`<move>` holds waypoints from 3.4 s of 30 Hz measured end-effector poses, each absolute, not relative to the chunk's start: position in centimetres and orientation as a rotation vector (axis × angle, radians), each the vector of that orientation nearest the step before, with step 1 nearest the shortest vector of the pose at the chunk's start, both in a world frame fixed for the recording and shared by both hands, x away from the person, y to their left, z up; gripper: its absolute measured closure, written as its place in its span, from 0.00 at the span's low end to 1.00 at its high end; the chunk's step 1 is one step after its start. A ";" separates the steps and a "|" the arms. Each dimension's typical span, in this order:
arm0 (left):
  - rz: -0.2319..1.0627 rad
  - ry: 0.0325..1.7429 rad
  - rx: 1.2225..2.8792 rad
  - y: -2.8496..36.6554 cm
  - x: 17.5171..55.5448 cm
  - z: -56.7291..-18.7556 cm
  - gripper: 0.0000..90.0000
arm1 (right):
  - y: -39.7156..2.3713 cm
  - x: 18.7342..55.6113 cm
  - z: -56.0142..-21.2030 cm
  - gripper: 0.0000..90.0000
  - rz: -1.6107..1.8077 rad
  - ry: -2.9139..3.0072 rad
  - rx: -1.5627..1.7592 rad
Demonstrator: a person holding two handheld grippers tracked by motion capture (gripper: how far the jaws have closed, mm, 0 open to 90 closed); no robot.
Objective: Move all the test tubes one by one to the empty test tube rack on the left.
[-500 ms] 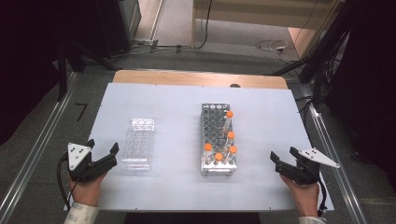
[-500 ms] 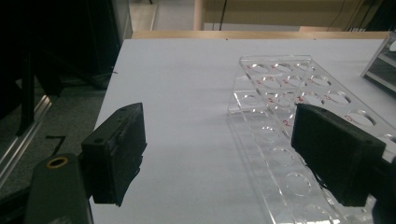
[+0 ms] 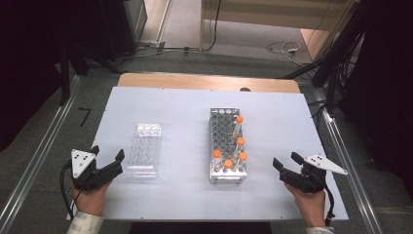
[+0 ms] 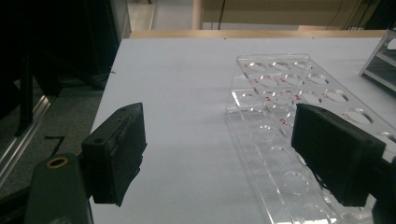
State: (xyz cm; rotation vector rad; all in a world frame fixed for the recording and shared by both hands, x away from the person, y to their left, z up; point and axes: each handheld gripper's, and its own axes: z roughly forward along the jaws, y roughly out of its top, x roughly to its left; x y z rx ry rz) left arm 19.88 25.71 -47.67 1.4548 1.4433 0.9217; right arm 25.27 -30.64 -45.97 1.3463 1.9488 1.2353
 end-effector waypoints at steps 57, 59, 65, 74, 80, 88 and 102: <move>0.917 1.449 1.461 25.6 20.0 -47.8 0.20 | -21.4 25.1 -46.5 0.80 1.332 2.178 0.929; 0.918 1.450 1.460 25.6 20.0 -47.8 0.20 | -21.5 24.9 -46.3 0.80 1.346 2.162 0.927; 0.915 1.448 1.459 25.6 19.9 -47.8 0.20 | -21.8 24.4 -45.0 0.80 1.391 2.097 0.921; 0.915 1.447 1.458 25.6 19.9 -47.8 0.20 | -23.1 23.3 -42.4 0.80 1.485 2.003 0.921; 0.917 1.448 1.456 25.6 19.9 -47.7 0.20 | -24.1 22.5 -41.4 0.80 1.535 1.979 0.930; 0.918 1.444 1.453 25.5 19.8 -47.7 0.20 | -24.4 21.1 -41.6 0.80 1.519 2.019 0.915; 0.903 1.424 1.441 25.1 19.4 -47.3 0.20 | -22.6 19.1 -42.0 0.80 1.562 2.110 0.840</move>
